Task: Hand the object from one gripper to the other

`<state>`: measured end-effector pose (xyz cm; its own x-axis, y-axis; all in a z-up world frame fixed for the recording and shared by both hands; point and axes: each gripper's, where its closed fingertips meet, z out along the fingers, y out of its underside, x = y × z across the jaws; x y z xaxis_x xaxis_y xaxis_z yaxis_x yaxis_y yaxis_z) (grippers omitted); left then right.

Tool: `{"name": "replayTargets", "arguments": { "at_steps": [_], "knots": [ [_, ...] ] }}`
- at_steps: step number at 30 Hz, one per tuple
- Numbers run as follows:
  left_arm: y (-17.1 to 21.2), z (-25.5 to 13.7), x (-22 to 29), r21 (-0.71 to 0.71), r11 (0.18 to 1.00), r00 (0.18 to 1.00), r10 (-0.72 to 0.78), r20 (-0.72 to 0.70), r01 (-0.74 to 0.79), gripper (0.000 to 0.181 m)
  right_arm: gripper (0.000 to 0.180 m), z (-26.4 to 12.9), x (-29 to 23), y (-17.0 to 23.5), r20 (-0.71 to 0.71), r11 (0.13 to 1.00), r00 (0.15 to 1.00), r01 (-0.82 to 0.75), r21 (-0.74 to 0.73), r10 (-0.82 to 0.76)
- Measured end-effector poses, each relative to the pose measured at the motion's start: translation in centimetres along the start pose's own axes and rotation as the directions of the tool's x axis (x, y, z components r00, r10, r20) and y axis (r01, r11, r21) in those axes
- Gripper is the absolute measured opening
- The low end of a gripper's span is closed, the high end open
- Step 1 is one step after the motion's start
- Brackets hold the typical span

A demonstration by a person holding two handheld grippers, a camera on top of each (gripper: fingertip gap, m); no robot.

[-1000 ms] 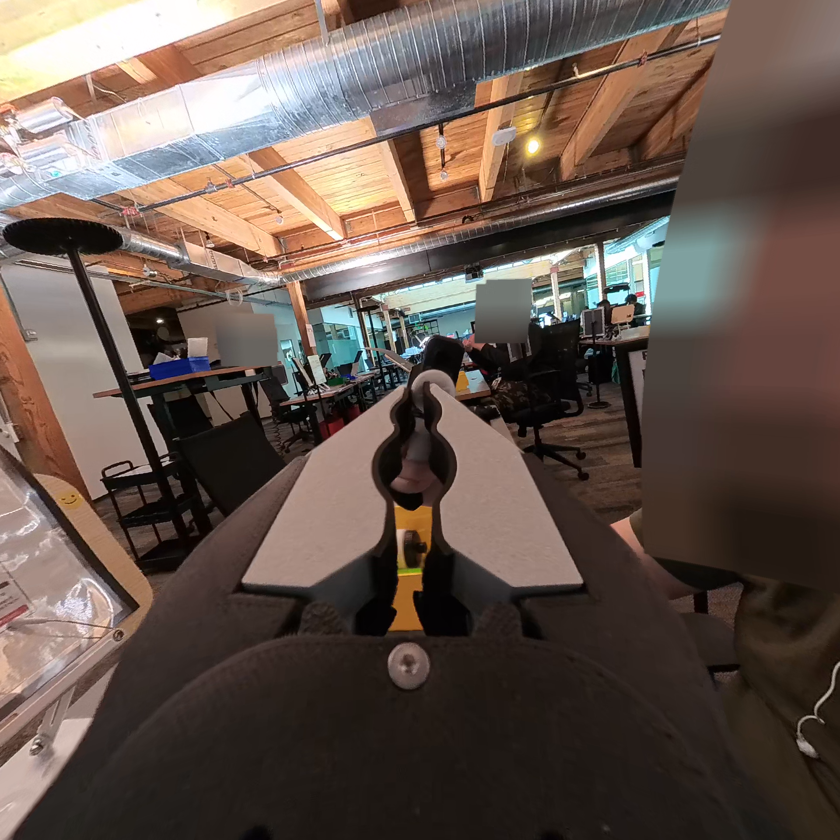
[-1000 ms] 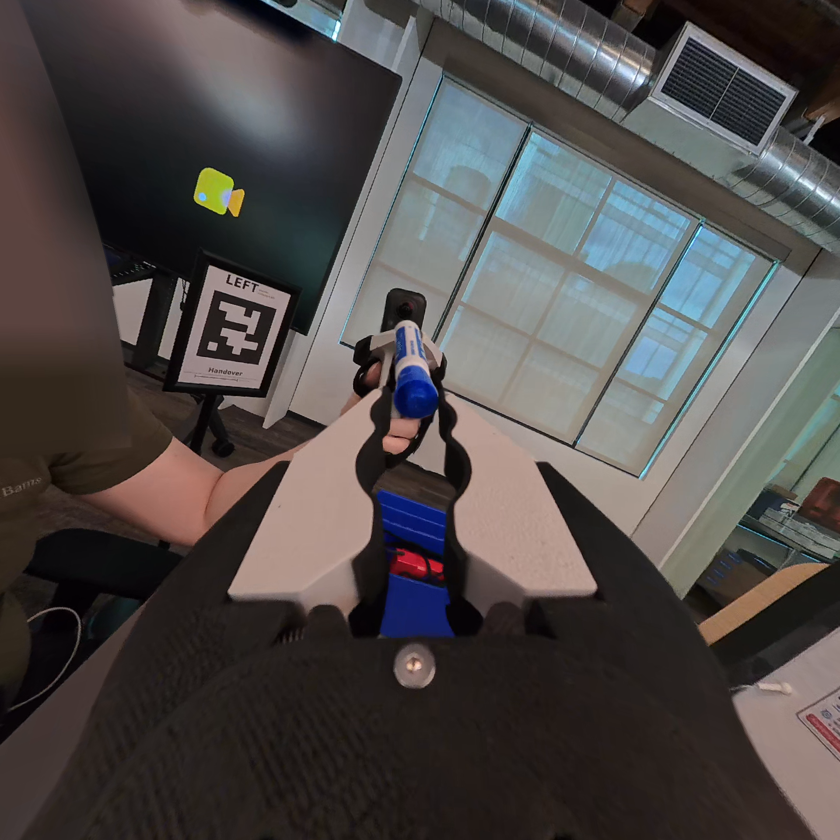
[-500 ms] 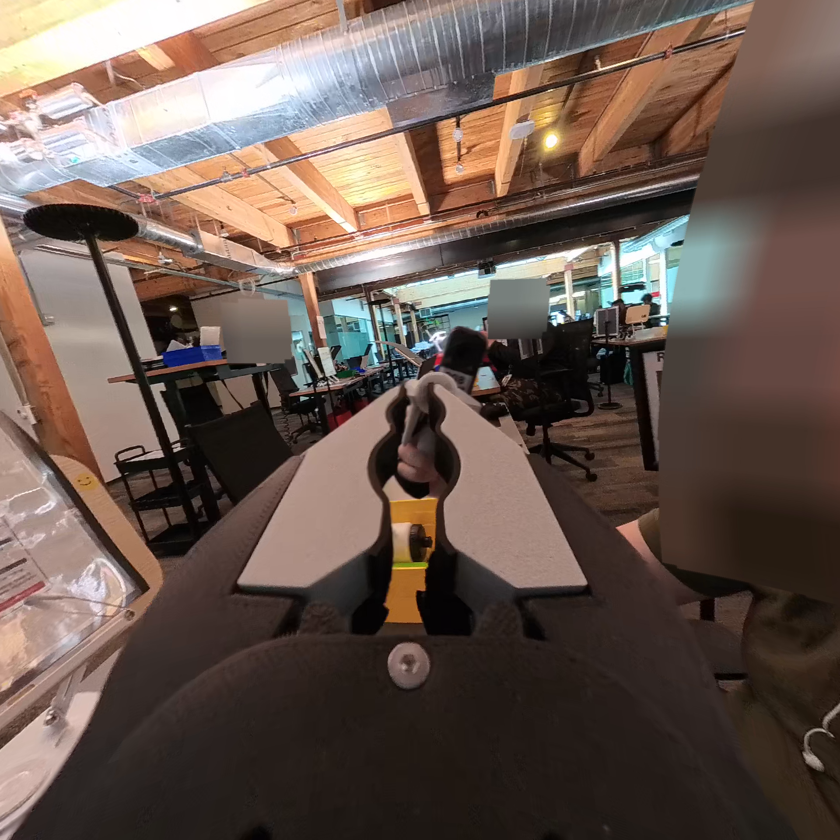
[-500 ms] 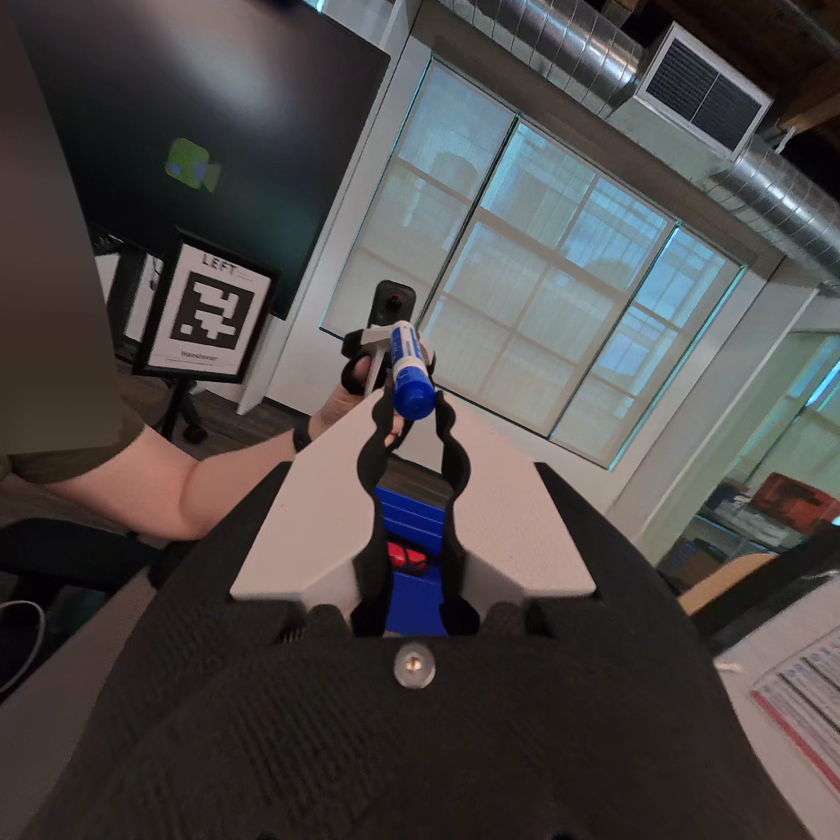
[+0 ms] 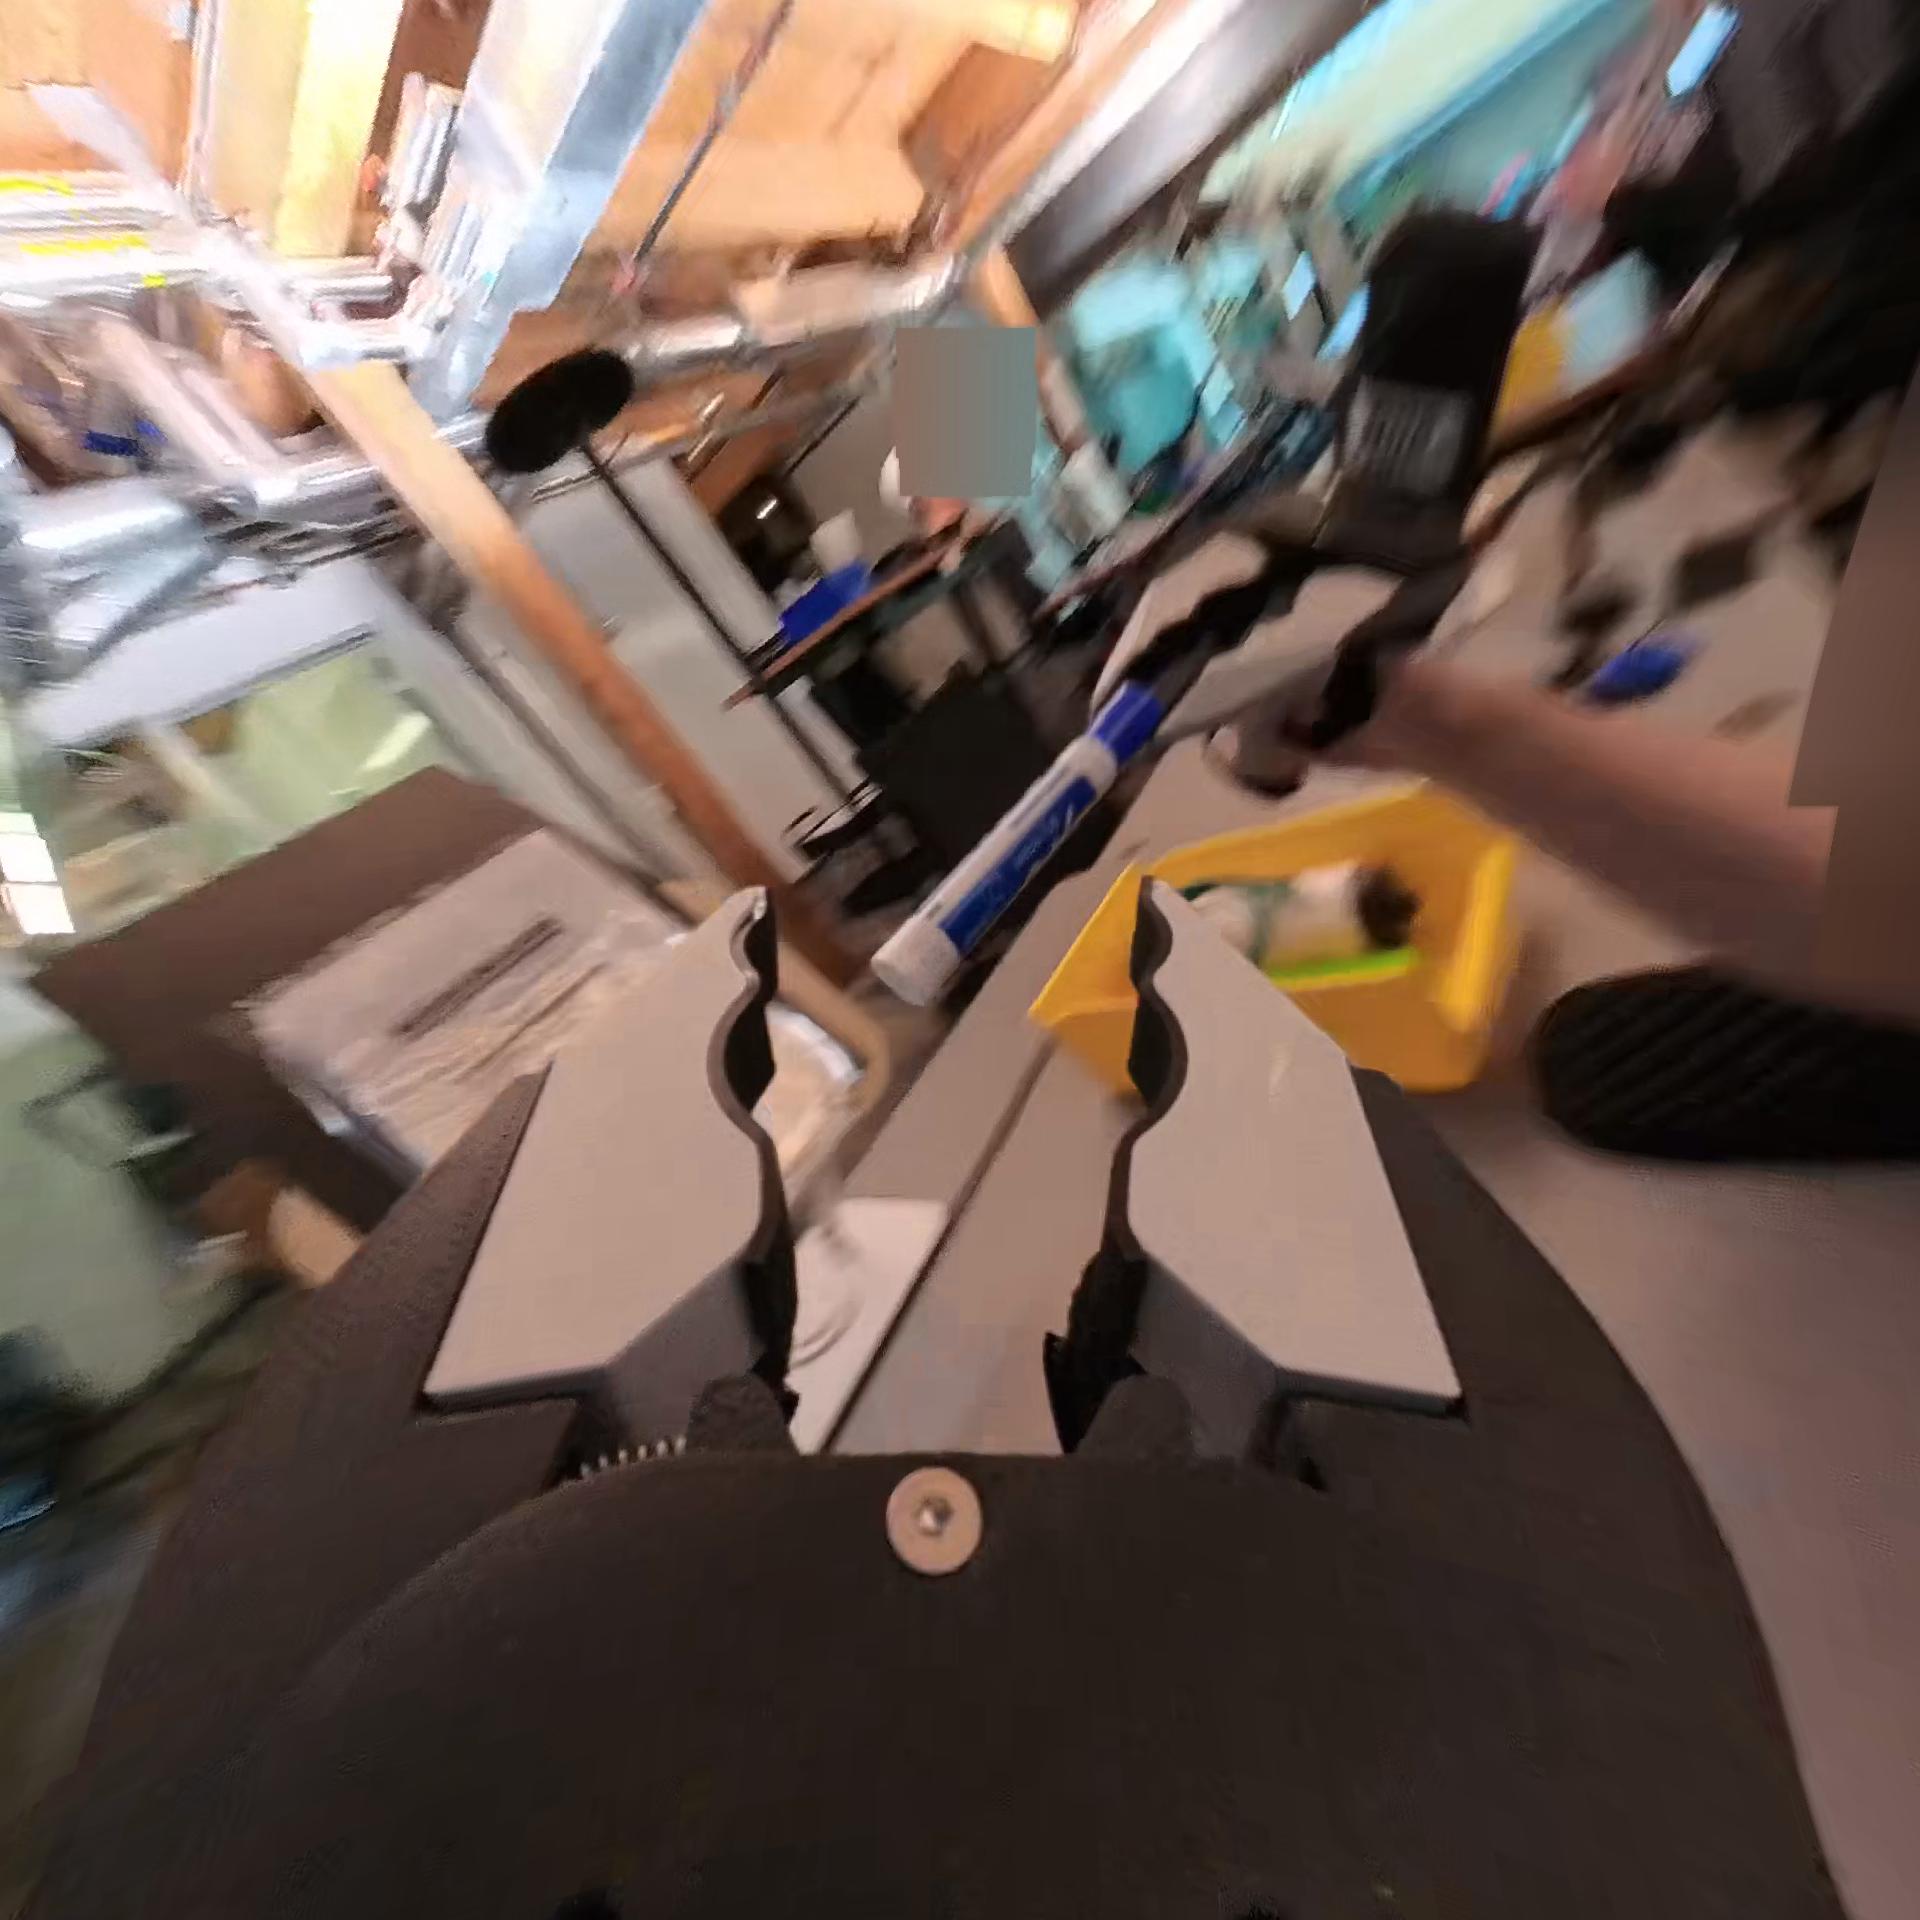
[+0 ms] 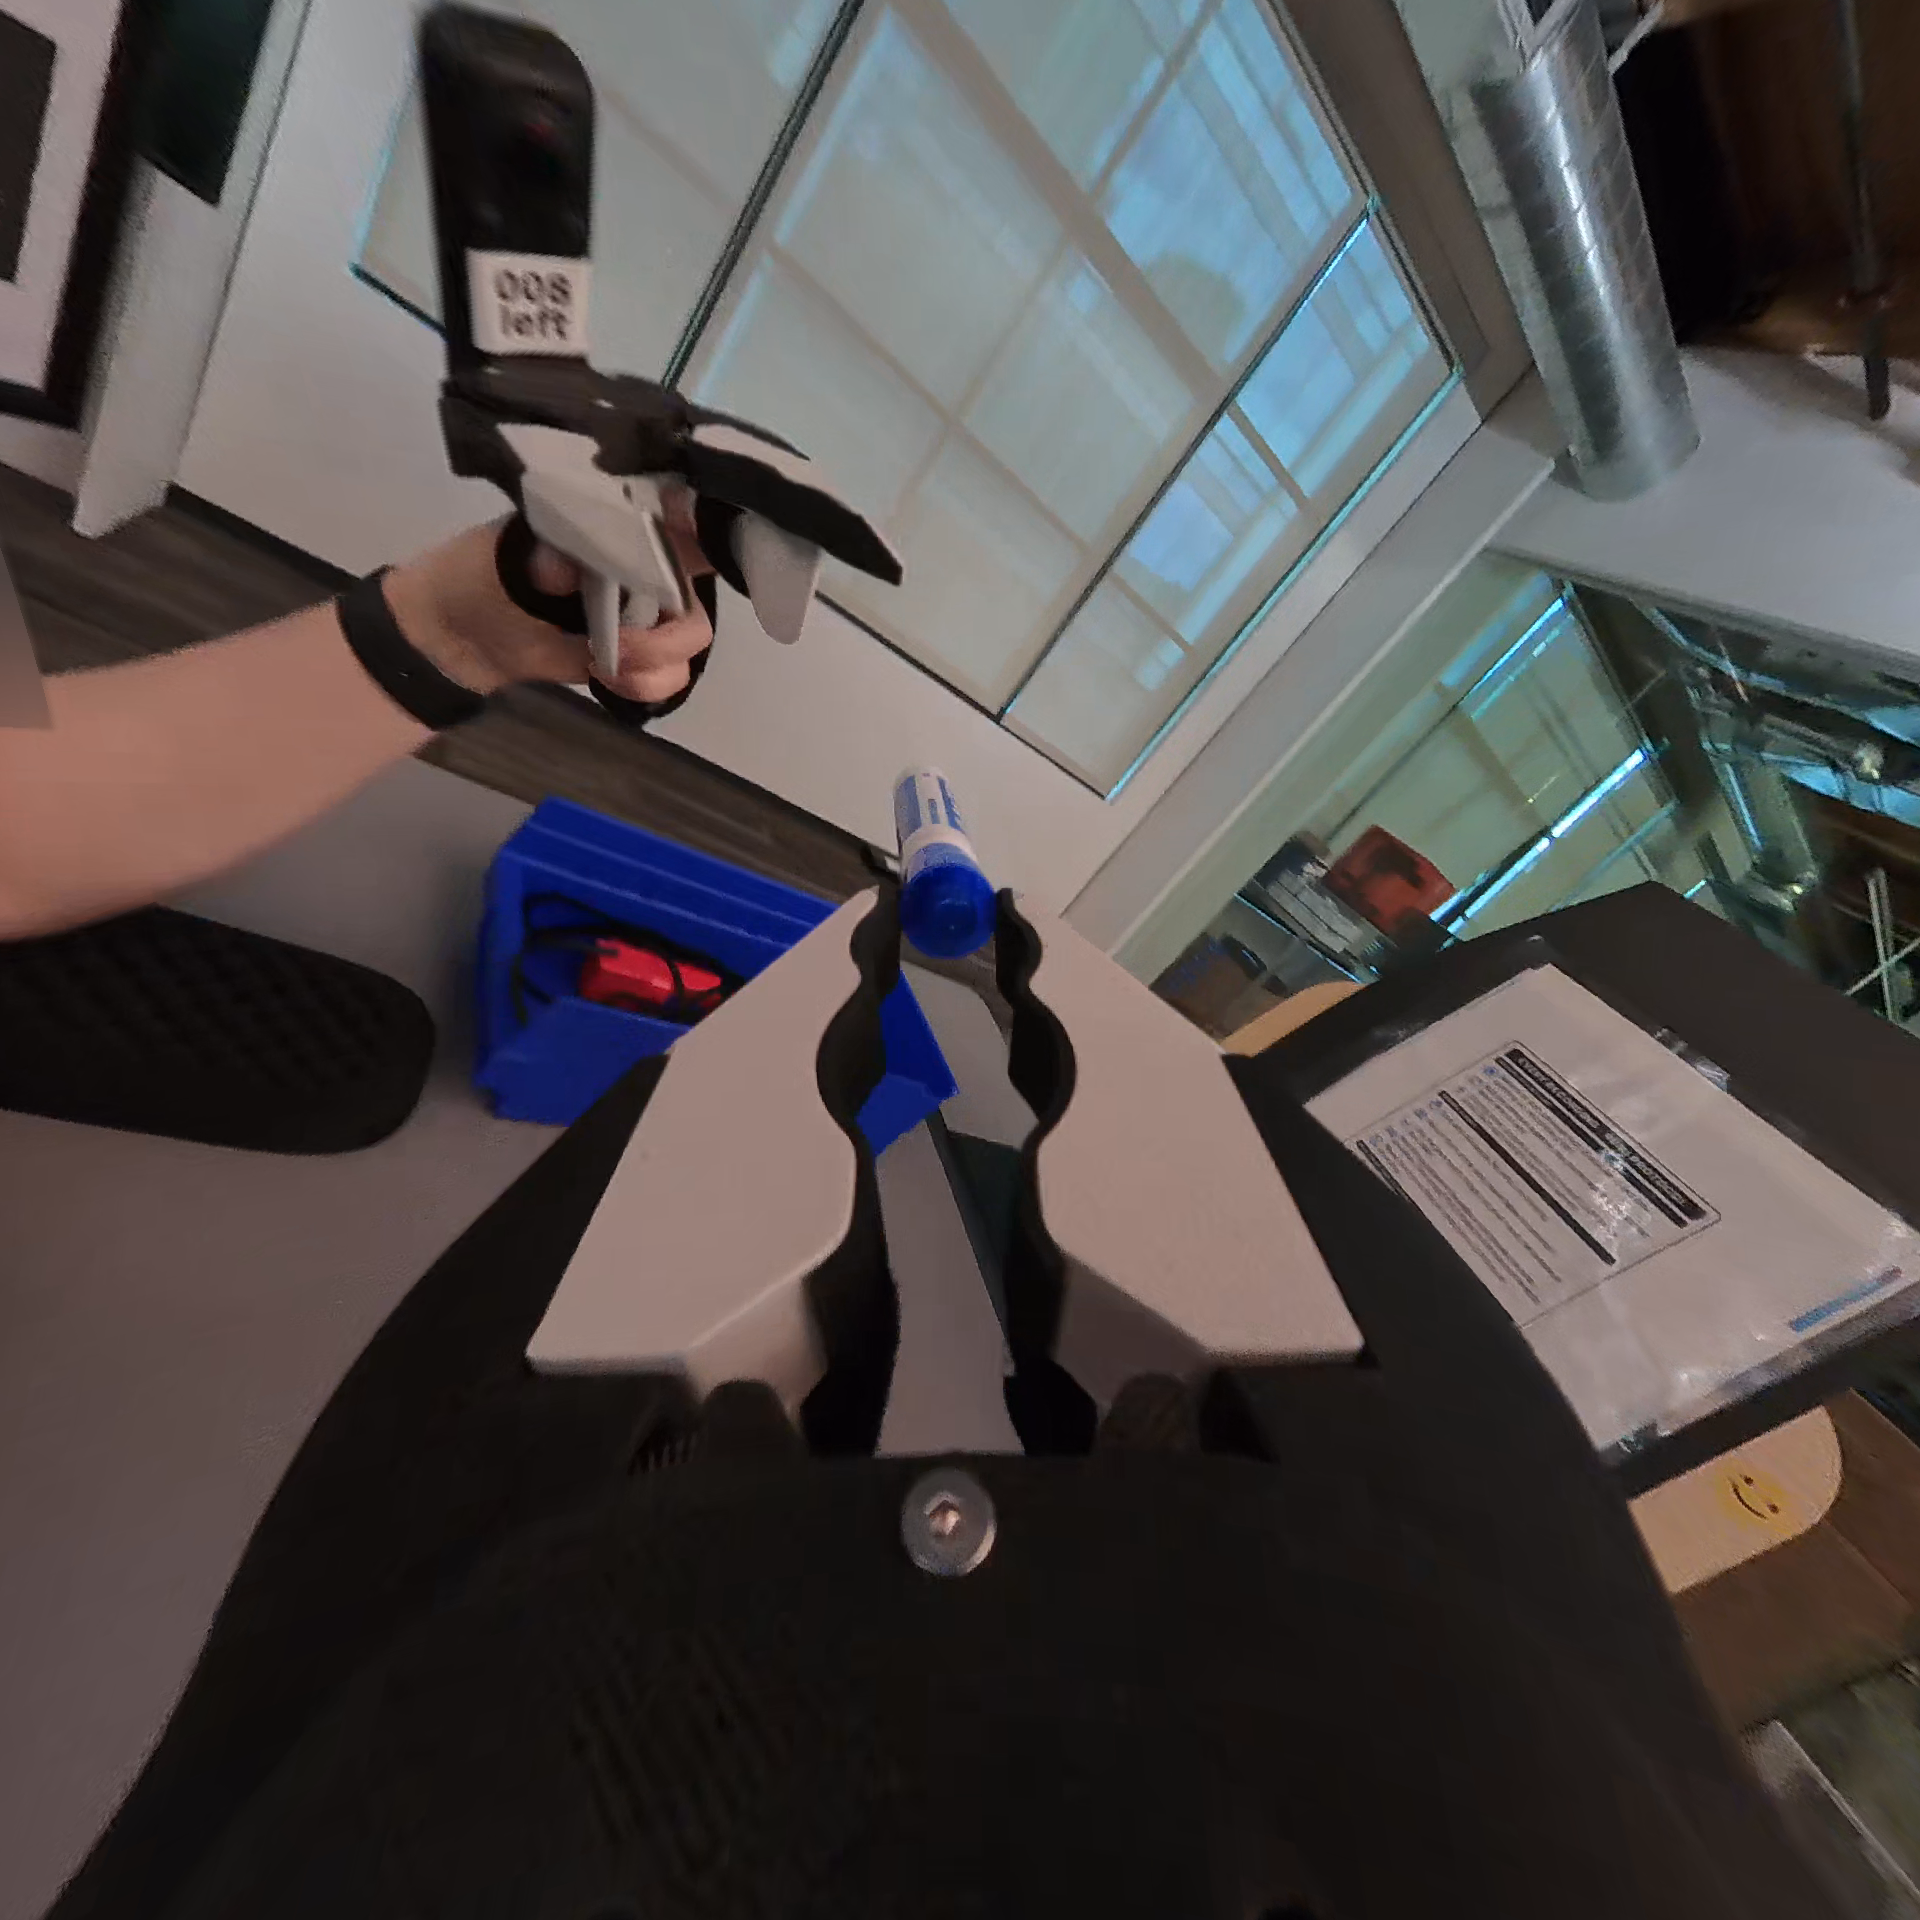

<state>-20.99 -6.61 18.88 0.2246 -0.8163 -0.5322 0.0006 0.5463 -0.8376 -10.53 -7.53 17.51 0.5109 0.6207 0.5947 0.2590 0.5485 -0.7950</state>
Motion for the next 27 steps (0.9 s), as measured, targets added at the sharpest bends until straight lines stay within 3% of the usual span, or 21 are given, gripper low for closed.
{"name": "replayTargets", "arguments": {
  "at_steps": [4,9,12,27],
  "knots": [
    [2.8,3.9,2.0,-0.179,0.938,0.946,0.315,0.08,-0.298,0.051,0.017,0.9,-0.3,0.7,-0.023,0.996,0.998,0.056,-0.065,-0.058],
    [4.7,6.8,3.1,-0.288,0.832,0.841,0.525,0.132,-0.474,0.051,0.017,2.2,-1.4,2.1,-0.018,0.965,0.983,0.175,-0.198,-0.182],
    [5.8,7.1,2.7,-0.352,0.756,0.768,0.625,0.14,-0.551,0.039,0.017,2.8,-2.0,2.7,-0.004,0.938,0.97,0.232,-0.257,-0.241],
    [8.1,7.5,2.7,-0.407,0.719,0.763,0.642,0.078,-0.564,0.016,0.018,3.5,-3.2,3.4,0.045,0.898,0.951,0.303,-0.32,-0.305]
  ]
}}
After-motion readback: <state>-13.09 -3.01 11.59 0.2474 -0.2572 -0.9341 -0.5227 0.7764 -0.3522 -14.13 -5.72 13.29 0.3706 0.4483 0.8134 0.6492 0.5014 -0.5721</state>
